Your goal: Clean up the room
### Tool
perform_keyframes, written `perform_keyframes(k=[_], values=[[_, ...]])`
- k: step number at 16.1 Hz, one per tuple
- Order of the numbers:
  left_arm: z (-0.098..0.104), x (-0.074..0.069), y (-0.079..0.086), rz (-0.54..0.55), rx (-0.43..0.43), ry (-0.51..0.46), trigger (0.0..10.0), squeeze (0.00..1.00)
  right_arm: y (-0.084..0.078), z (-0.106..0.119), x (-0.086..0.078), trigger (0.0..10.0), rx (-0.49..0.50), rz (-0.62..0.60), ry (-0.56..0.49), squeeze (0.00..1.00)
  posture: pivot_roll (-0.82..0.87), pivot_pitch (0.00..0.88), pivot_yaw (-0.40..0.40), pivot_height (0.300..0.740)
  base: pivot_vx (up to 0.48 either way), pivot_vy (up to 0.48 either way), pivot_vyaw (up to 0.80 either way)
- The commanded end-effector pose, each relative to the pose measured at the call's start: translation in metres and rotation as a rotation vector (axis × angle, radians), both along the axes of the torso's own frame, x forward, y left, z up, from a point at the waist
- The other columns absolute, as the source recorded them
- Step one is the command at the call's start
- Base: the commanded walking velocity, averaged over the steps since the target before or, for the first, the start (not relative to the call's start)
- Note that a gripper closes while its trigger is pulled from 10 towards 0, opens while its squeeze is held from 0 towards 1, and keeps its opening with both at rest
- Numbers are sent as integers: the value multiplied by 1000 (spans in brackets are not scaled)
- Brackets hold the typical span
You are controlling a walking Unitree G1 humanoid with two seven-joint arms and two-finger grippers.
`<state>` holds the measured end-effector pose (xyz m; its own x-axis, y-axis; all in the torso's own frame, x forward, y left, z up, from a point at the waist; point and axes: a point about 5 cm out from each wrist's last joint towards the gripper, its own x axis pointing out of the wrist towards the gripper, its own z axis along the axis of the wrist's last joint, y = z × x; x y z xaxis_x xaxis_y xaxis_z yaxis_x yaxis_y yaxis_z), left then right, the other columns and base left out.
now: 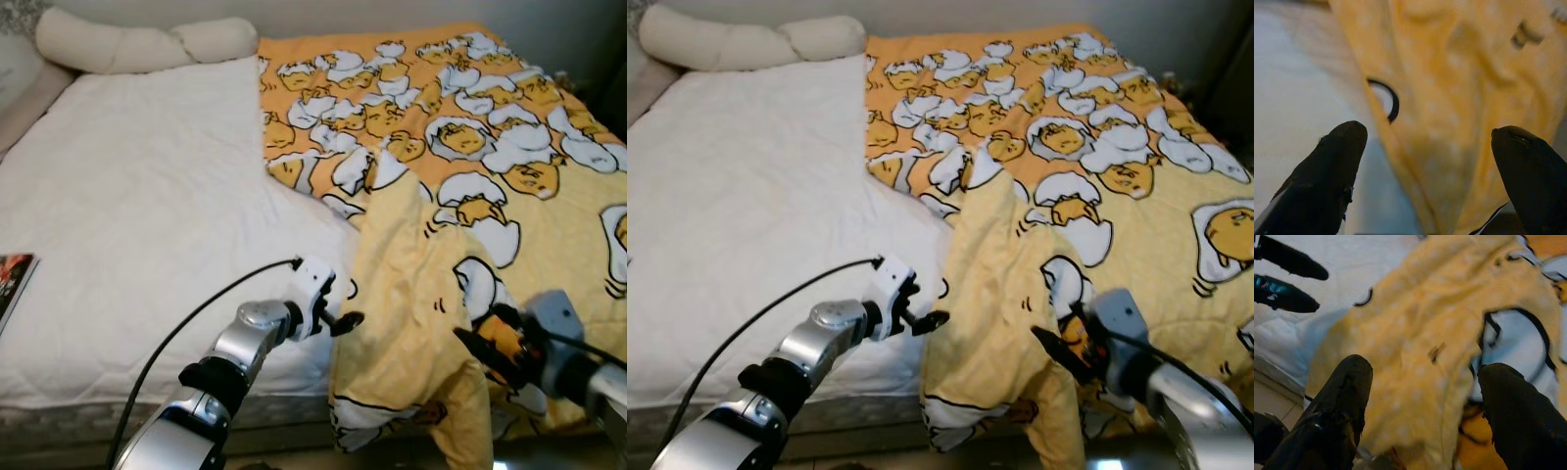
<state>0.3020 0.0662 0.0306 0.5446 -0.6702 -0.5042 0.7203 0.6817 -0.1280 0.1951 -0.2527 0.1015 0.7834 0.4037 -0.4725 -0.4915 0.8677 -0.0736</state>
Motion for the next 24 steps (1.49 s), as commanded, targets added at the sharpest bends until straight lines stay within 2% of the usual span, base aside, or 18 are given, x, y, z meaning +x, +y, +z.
perform_keyframes(k=[1,2,3,7,10,12,15,16,17,18,19,20,24], values=[[-3,3,5,33,43,-5,10000,1000,1,8,-4,10000,-3,-5,-10,0,-319,51,114,740,0,0,0],[-6,3,6,63,19,13,10000,459,3,10,-10,10000,-7,-11,0,0,-330,65,115,740,0,0,0],[-10,0,3,76,4,32,10000,0,5,12,-15,10000,-10,-16,10,0,-343,76,119,740,0,0,0],[-18,-6,-7,88,-42,71,10000,0,8,18,-29,10000,-16,-33,29,0,-383,135,131,740,0,0,0],[-23,-5,-1,142,80,19,10000,0,13,25,-34,10000,-11,-29,38,0,-393,168,125,740,0,0,0],[-25,-3,4,192,108,13,10000,0,15,28,-36,10000,-8,-33,37,0,-404,181,121,740,0,0,0],[-32,-9,2,239,79,68,10000,0,22,29,-48,10000,11,-5,77,0,-412,189,121,740,0,0,0],[-32,-10,1,251,70,76,10000,0,26,31,-52,10000,40,37,101,0,-417,190,121,740,0,0,0],[-34,-11,0,275,59,85,8235,0,30,34,-56,10000,54,78,113,0,-428,189,122,740,0,0,0],[-35,-12,0,295,49,88,3059,0,32,36,-58,10000,60,105,109,0,-430,186,122,740,0,0,0],[-35,-12,1,300,40,92,824,0,35,38,-59,10000,75,125,103,0,-430,186,122,740,0,0,0],[-35,-13,0,291,25,97,0,0,39,41,-61,10000,103,157,99,0,-430,185,120,740,0,0,0],[-36,-16,-2,279,-27,124,0,0,44,44,-68,10000,129,195,111,0,-426,177,115,740,0,0,0]])
